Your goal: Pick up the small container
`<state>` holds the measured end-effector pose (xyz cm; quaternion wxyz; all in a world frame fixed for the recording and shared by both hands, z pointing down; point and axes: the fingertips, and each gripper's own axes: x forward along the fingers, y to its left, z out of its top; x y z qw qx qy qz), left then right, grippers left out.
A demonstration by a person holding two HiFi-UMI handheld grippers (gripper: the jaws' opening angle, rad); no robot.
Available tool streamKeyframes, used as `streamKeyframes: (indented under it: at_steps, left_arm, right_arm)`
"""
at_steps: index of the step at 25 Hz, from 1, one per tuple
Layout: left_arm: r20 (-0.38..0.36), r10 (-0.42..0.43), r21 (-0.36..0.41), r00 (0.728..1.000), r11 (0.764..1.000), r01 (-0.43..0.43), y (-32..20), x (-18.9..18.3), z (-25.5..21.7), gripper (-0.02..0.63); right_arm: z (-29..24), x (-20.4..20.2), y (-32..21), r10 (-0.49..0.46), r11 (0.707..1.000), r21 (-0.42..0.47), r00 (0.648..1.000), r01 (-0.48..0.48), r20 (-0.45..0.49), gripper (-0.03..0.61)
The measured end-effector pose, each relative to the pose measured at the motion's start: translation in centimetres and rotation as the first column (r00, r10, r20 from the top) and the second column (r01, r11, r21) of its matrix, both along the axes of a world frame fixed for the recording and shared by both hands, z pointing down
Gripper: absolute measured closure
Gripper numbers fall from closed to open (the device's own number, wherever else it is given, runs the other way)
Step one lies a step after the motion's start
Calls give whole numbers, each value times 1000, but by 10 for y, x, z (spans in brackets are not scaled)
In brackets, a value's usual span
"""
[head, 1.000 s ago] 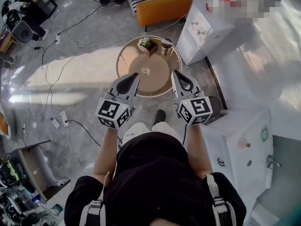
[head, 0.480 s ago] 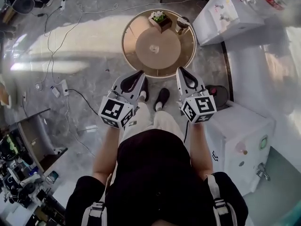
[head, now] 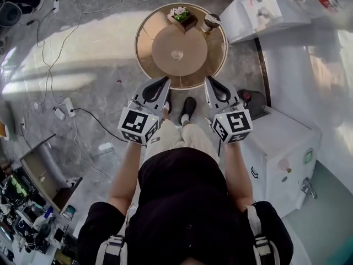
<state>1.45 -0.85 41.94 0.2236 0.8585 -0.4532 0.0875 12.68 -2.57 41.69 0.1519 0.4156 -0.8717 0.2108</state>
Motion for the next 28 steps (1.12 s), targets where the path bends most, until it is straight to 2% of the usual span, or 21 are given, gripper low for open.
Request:
streamKeyframes:
  at_steps: [4,12,17,28]
  left_arm:
    - [-12,41,-3,999,999,-41,-27,-6,23,595]
    - [-5,138,-2,990,990,-138,-68,-5,106,594]
    - [-3,182,-42,983,982,-182,-90,-1,163,592]
    - [42,318,-77,947,946,-314,-105,17,283,447]
  right_arm:
    - [13,-15,-18,8,1000,-3,1000,-8,-23,575]
    - [75,-27,-45,58,996,-69,996,-63,-62,575]
    - [117,-33,-66,70,990,-121,995,-78,-66,575]
    - [191,-28,-81,60,982,-174,992,-79,-114,575]
